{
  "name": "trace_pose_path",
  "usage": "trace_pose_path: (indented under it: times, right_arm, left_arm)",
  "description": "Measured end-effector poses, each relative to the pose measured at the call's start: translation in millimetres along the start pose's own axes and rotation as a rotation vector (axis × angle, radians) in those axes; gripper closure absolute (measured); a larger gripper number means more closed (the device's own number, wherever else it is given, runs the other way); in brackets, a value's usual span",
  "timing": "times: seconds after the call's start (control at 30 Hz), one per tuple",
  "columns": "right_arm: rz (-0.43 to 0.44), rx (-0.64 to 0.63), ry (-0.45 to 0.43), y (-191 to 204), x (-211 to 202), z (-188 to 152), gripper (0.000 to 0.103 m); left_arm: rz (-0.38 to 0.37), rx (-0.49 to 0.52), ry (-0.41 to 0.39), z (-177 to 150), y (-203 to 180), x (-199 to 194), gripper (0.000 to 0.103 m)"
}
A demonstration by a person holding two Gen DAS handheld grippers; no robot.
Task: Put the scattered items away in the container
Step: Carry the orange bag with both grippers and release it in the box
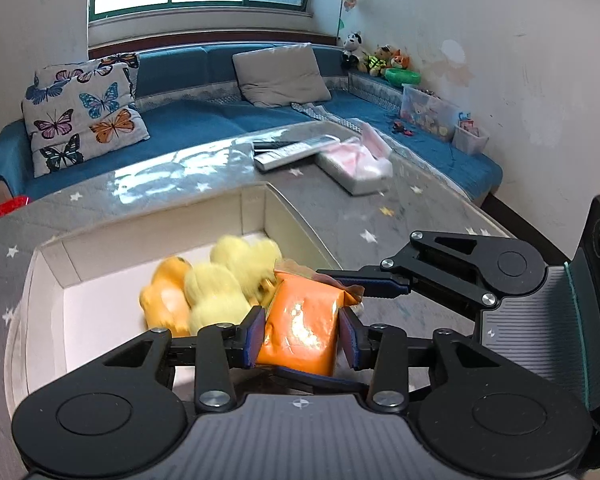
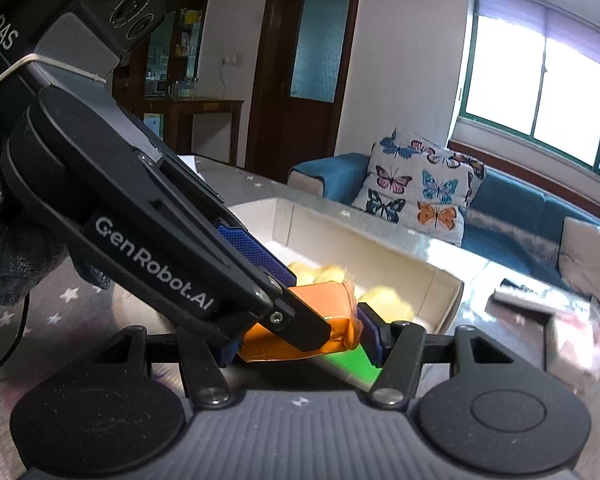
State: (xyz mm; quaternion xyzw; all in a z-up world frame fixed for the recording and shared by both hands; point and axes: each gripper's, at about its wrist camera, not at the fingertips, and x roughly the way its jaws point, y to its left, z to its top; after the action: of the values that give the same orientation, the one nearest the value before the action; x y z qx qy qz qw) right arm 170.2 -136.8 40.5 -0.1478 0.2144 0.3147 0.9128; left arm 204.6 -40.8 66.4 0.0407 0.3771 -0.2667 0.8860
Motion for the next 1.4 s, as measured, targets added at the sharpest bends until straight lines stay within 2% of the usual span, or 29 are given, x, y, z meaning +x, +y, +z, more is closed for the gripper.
trace_pose_path:
  times: [0.2,0.47,0.8,1.0,1.27,1.4]
  right_arm:
    - [0.009,0.004,-0.001,-18.3,20.1,7.9,0.043]
    - [0.048,0.07,0.024,-32.2,39.2,-4.9,0.043]
    - [0.035,0.109,0.036,-38.8,49.2,-11.7,0.043]
    - [0.014,0.129,0.04,-41.3,47.3,-12.7,0.043]
    - [-0.02,0.142,0.047,-41.6,42.1,-13.2,0.041]
    - [-0.005,0.17,0.035,-42.2,36.7,-14.1,0.041]
  left_arm:
    - [0.008,-0.017,0.012,13.3,15.3,18.5,0.06]
    - [0.006,-0.073,0.041,6.1,29.2,35.3,0.06]
    - [0.006,-0.154,0.019,0.3,40.7,26.7,0.059]
    - [0.08,-0.163,-0.004,-4.4,42.6,16.3,0.061]
    - [0.113,-0.235,-0.011,-17.2,48.4,5.2,0.061]
    - [0.126,-0.254,-0.025,-26.1,46.2,-5.8,0.061]
